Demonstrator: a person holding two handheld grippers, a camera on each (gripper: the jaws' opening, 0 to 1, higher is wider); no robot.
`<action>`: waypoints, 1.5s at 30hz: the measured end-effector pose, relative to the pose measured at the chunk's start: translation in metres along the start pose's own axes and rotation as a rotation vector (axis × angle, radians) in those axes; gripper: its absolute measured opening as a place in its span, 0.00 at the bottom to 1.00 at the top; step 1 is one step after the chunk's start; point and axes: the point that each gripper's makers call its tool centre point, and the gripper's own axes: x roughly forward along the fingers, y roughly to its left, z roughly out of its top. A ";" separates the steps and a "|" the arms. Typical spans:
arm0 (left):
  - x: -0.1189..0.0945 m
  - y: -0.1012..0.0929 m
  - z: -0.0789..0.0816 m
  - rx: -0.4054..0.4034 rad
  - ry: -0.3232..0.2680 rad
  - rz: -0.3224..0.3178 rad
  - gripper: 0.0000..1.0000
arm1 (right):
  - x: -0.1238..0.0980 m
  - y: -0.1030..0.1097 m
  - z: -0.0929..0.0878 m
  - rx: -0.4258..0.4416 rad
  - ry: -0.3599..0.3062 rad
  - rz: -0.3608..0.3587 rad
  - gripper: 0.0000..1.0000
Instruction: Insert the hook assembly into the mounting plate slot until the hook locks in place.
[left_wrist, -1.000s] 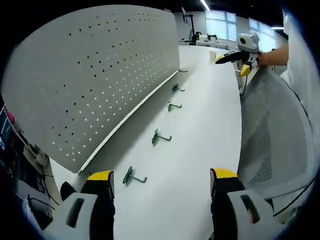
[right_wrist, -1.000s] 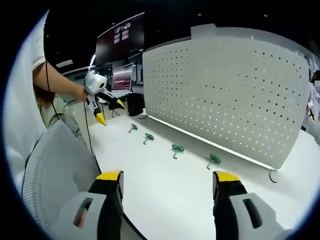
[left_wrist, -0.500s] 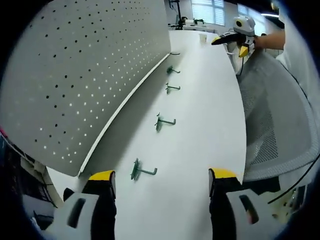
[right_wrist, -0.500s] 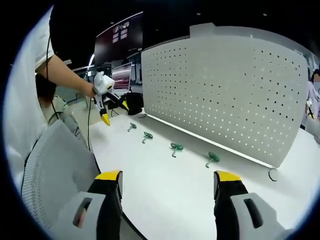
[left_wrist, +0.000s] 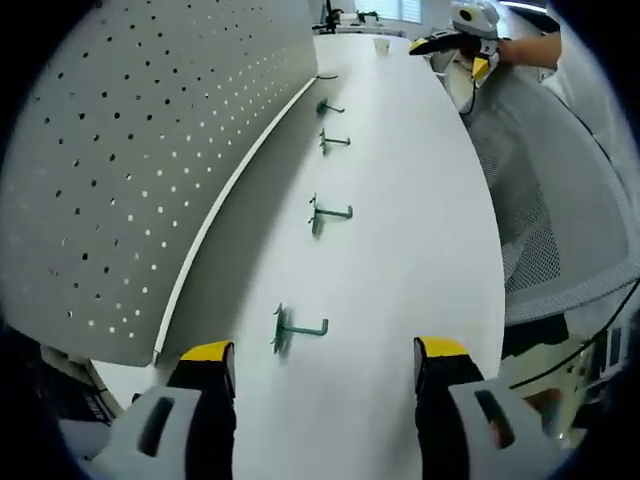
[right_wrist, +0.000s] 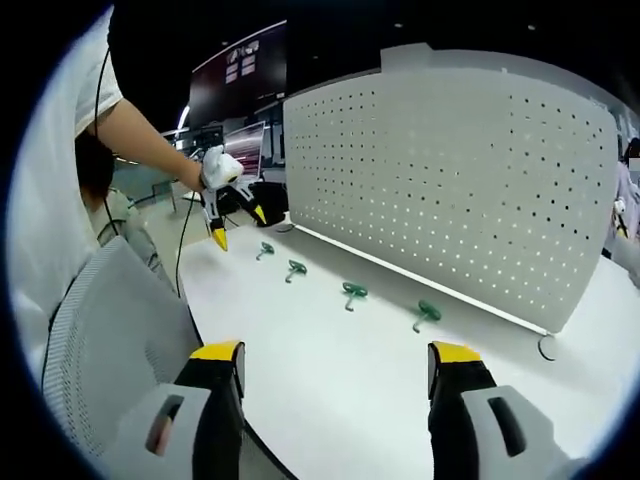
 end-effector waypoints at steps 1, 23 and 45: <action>0.001 0.001 -0.002 -0.007 0.006 -0.004 0.75 | 0.000 0.000 -0.001 0.000 0.005 0.001 0.72; 0.031 0.019 -0.024 0.071 0.144 -0.086 0.65 | -0.001 -0.001 -0.004 0.014 0.017 -0.007 0.70; 0.045 0.020 -0.020 0.041 0.146 -0.128 0.61 | 0.000 -0.005 -0.008 0.027 0.026 -0.018 0.69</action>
